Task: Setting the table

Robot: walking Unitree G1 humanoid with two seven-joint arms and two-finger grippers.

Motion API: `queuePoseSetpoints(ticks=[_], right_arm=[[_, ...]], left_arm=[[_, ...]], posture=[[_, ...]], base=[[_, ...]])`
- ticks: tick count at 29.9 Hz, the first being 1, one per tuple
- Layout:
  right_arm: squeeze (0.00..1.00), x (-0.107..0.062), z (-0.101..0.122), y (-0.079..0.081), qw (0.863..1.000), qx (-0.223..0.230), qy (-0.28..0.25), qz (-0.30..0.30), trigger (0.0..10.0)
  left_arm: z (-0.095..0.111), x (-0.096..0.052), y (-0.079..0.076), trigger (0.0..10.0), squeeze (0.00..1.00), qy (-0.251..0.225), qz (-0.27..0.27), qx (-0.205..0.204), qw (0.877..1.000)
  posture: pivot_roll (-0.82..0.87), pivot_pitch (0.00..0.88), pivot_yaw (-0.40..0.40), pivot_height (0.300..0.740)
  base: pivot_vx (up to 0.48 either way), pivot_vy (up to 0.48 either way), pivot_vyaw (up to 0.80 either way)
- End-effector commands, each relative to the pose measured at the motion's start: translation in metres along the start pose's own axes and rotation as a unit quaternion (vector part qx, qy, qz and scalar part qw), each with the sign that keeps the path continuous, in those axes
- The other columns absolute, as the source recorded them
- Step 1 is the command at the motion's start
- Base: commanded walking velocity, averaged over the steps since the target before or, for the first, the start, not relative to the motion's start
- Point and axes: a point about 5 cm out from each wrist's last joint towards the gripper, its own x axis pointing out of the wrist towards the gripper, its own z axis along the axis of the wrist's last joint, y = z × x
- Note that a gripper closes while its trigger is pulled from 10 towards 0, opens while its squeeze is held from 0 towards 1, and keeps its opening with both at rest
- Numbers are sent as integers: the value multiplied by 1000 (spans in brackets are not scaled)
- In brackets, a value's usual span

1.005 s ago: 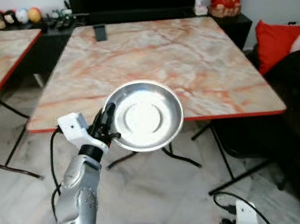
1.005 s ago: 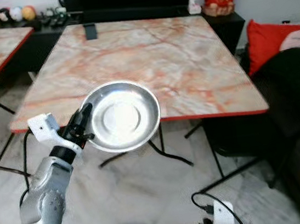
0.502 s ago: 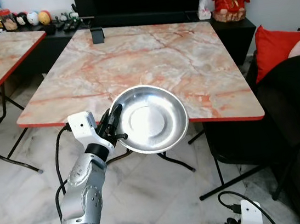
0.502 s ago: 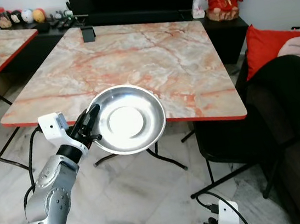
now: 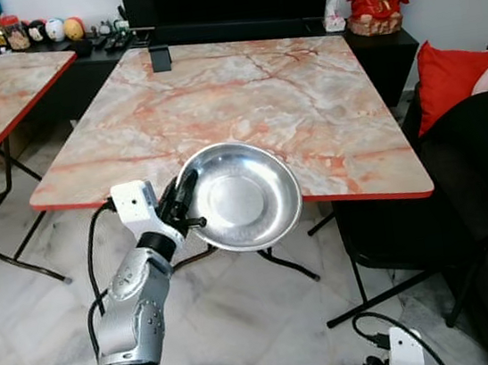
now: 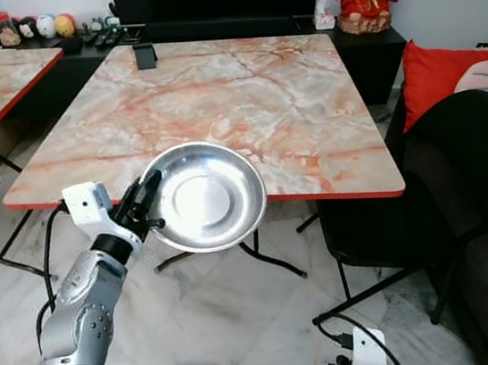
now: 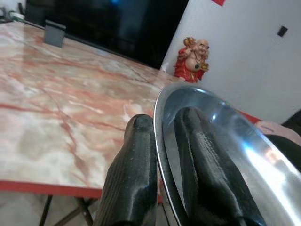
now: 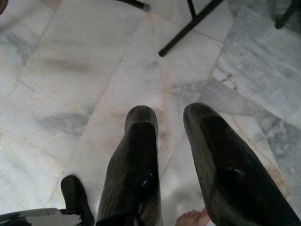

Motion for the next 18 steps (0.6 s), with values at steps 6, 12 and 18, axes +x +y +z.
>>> queuePoseSetpoints(ticks=[6,12,18], right_arm=[[0,0,1,-1,1000,3,-2,-4,10000],[0,0,0,-2,1000,3,-3,-6,10000],[0,0,-1,-2,1000,4,-2,-7,10000]], left_arm=[[4,2,-1,10000,0,-12,-4,8,1000],[1,2,-4,10000,0,-8,-13,5,1000],[-3,3,-8,10000,0,-3,-23,4,1000]], posture=[[92,0,-62,727],[88,0,-58,727],[89,0,-57,727]], base=[[393,0,0],[407,0,0],[410,0,0]])
